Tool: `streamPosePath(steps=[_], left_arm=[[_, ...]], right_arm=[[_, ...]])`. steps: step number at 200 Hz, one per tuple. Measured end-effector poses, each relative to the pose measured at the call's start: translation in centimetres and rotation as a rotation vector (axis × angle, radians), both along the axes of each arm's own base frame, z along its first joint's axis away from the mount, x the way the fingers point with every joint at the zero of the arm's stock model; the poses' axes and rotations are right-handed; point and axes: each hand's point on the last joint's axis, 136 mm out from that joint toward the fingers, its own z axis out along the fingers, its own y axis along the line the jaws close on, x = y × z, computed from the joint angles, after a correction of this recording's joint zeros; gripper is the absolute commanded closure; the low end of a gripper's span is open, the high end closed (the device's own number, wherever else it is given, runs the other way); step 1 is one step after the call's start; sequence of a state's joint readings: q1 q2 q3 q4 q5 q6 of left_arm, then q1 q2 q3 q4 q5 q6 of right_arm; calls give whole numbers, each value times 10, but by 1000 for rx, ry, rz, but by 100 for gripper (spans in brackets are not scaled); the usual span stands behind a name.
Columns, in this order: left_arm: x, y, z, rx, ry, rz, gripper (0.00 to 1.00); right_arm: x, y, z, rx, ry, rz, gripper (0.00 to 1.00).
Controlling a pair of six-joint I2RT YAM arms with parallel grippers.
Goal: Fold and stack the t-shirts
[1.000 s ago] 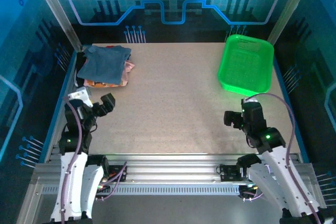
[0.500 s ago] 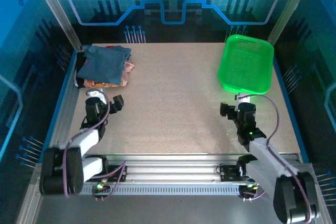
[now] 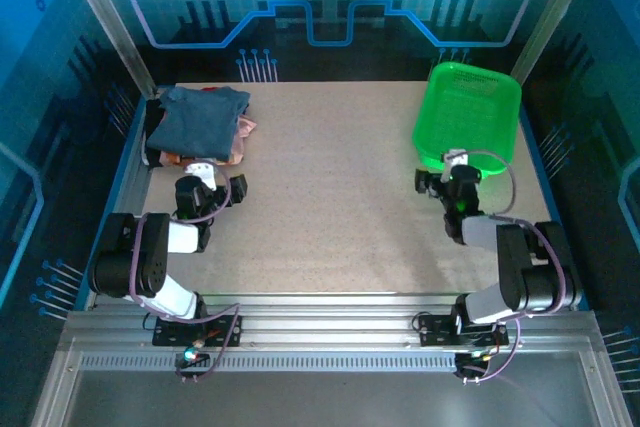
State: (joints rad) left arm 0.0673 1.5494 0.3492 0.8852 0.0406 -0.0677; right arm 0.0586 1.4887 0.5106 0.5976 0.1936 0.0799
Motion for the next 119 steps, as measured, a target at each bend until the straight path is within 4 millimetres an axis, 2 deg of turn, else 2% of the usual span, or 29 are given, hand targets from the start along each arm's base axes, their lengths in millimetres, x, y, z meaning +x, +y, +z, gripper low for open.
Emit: streamPosePath(steps=[18, 38, 72, 86, 108, 119], left_arm=[[2, -2, 4, 5, -14, -6, 1], [2, -2, 4, 15, -16, -10, 1], [2, -2, 4, 19, -16, -12, 1], [2, -2, 4, 19, -16, -12, 1], [2, -2, 4, 19, -16, -12, 1], [2, -2, 4, 19, -16, -12, 1]], right_arm=[[9, 7, 10, -11, -4, 29, 0], [6, 7, 1, -27, 39, 41, 0], [5, 9, -1, -31, 39, 58, 0], [-3, 9, -4, -21, 0, 64, 0], [-27, 4, -30, -18, 26, 48, 0], [-28, 4, -33, -18, 35, 50, 0]])
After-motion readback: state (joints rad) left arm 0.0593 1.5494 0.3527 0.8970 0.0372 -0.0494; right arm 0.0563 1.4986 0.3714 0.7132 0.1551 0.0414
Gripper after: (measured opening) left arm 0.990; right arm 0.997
